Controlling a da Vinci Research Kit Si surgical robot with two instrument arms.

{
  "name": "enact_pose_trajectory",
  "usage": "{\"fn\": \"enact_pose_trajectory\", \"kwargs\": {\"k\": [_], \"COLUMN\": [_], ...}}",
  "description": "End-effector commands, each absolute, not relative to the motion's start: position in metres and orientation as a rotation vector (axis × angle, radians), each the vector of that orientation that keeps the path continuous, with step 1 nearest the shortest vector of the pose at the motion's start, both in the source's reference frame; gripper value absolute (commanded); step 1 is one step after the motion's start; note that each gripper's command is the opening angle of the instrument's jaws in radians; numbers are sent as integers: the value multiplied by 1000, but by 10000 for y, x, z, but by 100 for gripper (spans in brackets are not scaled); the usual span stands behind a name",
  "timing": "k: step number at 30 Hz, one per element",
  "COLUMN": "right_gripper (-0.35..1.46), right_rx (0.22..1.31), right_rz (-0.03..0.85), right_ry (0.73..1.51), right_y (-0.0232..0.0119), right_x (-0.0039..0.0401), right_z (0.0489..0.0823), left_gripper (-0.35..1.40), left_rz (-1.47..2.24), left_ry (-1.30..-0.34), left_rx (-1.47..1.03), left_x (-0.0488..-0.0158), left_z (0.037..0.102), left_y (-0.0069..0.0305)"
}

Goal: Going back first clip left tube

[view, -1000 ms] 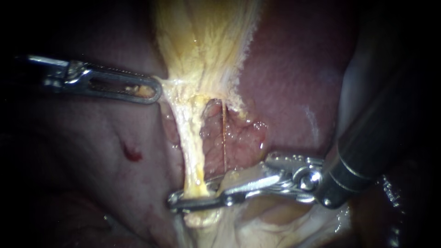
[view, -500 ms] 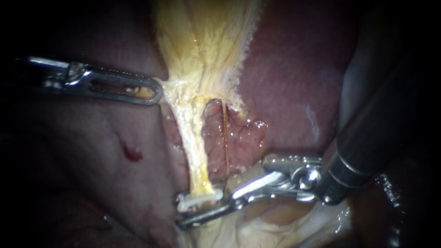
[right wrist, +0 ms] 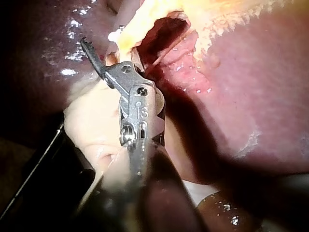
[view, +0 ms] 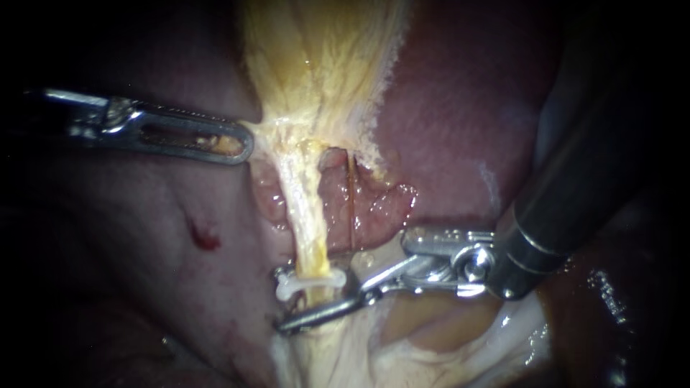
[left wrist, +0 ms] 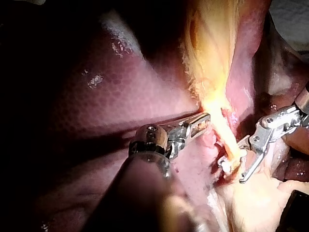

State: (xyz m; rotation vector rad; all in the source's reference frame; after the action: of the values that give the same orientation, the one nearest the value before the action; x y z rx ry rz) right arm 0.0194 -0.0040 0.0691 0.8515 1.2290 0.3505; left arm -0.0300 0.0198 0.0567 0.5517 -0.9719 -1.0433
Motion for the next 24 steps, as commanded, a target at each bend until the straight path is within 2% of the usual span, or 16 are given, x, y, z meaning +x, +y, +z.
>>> {"fn": "enact_pose_trajectory", "kwargs": {"k": [1,10,18,24], "right_gripper": [50,50,50,50], "right_rx": [847,793,703,628], "right_rz": [350,315,267,256], "right_ry": [1230,1250,1282,1297], "right_y": [-38,-31,-27,-10], "right_x": [193,180,147,103], "right_z": [694,710,697,680], "left_gripper": [-35,-35,-35,-35], "left_rz": [-1043,-1043,-1043,-1043], "left_ry": [-972,-972,-972,-972], "left_rx": [551,550,550,550], "left_x": [-301,-301,-301,-301], "left_z": [567,567,567,567], "left_y": [198,197,197,196]}}
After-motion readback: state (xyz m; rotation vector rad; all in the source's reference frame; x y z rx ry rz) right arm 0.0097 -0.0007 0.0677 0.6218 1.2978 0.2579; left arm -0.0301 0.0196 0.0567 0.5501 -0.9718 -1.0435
